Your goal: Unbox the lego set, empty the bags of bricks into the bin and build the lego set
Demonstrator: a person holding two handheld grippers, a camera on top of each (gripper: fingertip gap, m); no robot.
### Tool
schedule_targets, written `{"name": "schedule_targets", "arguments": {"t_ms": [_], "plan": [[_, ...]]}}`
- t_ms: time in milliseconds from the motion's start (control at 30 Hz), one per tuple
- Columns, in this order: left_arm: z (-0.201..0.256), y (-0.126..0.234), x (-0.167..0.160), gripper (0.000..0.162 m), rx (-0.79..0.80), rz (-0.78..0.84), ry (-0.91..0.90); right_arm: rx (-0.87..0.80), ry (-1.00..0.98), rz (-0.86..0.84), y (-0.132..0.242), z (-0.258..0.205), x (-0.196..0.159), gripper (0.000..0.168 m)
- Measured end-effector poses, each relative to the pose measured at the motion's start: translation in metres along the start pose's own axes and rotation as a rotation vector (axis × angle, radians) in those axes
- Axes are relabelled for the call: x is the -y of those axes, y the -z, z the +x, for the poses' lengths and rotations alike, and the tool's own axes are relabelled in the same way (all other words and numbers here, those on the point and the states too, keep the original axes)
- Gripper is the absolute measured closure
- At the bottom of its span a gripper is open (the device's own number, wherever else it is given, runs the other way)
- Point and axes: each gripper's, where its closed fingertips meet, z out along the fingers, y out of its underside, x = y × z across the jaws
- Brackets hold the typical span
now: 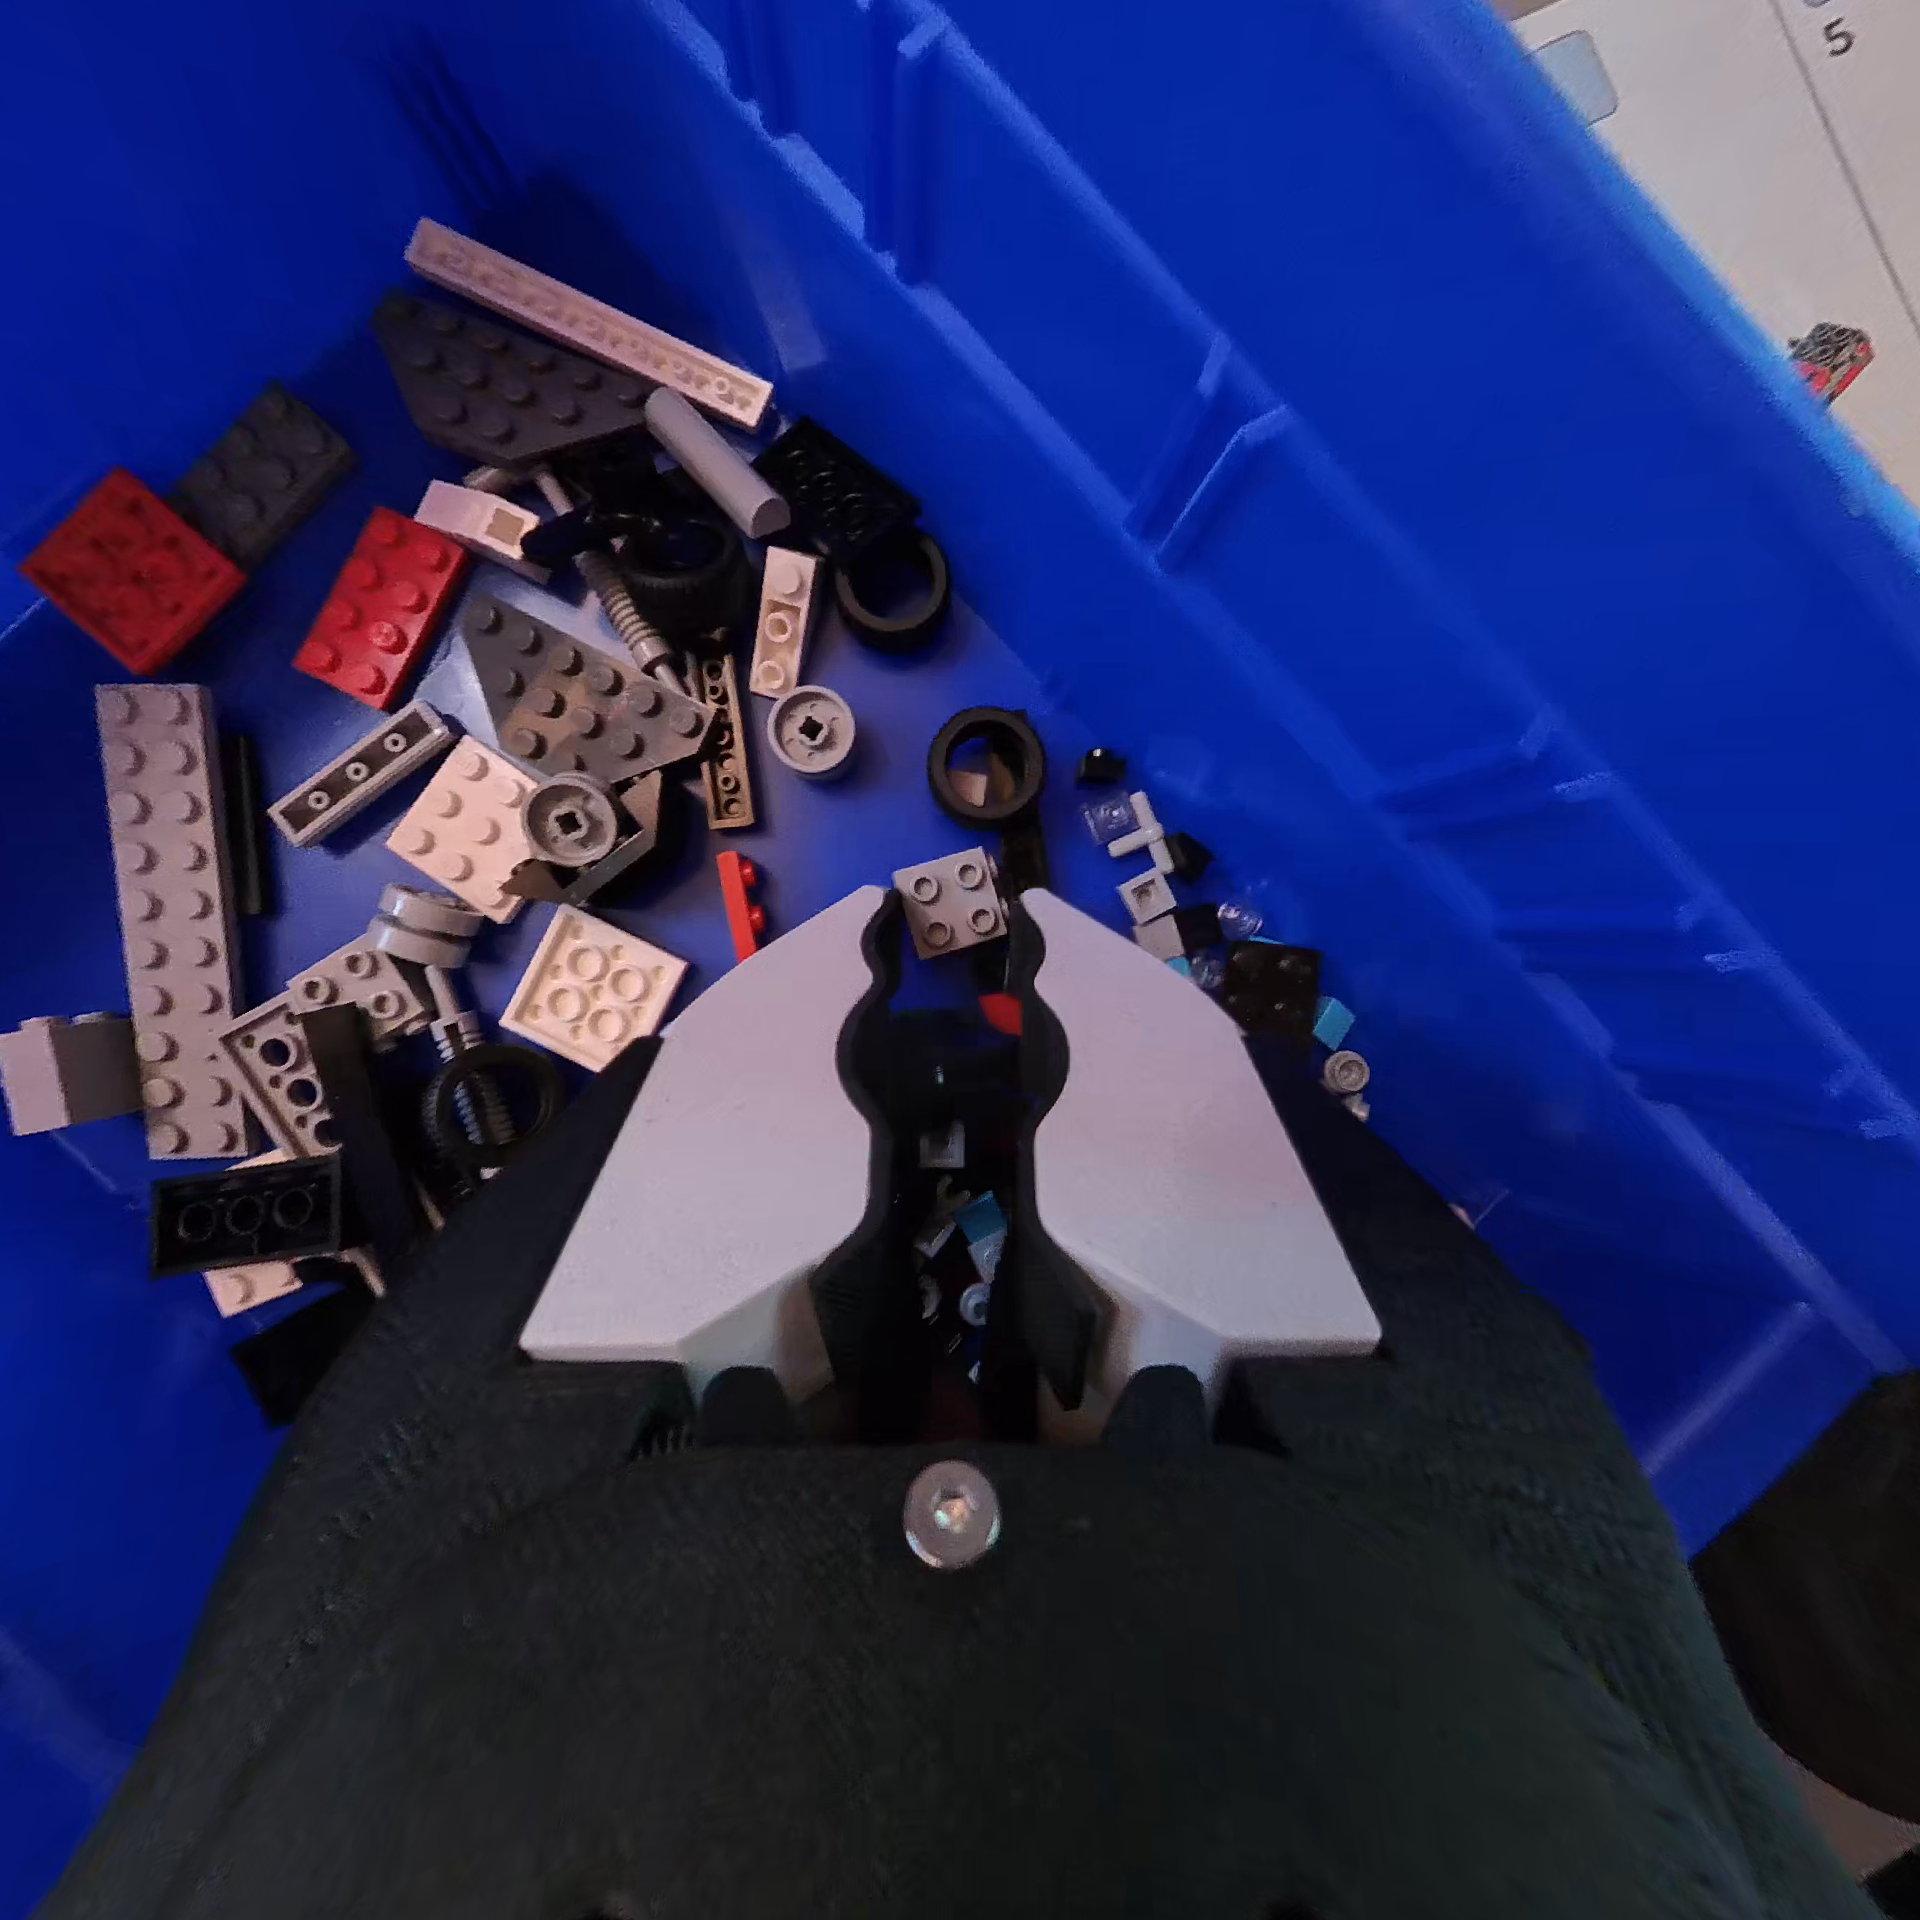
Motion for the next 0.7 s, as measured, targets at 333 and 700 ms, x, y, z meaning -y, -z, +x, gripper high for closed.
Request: {"name": "schedule_targets", "arguments": {"t_ms": [333,700], "plan": [[0.001,0.009,0.003,0.142,-0.004,0.038,-0.027,0.022,0.003,-0.007,-0.001,-0.004,-0.001,0.108],[-0.008,0.022,0.004,0.122,-0.002,0.082,0.058,0.038,0.002,-0.022,-0.003,-0.007,-0.004,0.109]]}}
